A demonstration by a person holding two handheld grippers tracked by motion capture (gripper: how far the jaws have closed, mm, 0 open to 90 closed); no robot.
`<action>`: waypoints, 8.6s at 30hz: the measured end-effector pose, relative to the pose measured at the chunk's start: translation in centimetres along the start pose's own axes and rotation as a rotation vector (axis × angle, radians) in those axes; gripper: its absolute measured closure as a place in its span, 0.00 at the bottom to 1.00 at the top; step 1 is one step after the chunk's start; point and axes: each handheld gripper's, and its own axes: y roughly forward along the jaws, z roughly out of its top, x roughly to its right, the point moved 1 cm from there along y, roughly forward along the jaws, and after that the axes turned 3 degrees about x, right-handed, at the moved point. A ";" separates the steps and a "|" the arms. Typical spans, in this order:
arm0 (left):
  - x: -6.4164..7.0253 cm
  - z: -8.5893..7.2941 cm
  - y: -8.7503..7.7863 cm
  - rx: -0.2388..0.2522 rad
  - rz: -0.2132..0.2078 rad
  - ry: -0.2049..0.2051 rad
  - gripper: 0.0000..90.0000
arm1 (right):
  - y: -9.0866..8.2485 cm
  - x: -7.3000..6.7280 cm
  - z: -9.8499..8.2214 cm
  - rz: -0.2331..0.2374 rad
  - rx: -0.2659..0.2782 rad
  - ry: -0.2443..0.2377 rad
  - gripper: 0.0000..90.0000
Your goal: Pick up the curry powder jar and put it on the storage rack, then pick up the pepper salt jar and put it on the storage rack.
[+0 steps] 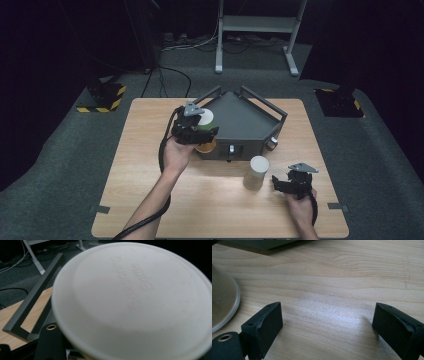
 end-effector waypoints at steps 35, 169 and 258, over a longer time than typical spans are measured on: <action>-0.4 2.3 7.3 -0.058 0.142 -0.047 0.39 | 0.0 0.0 0.0 0.001 0.000 0.000 0.10; 1.4 -19.2 4.8 -0.154 0.212 -0.152 0.07 | 0.0 0.0 0.1 0.003 -0.001 -0.004 0.10; 1.6 -19.9 5.6 -0.174 0.245 -0.163 0.04 | -2.0 1.0 -1.5 0.244 0.039 -0.073 0.06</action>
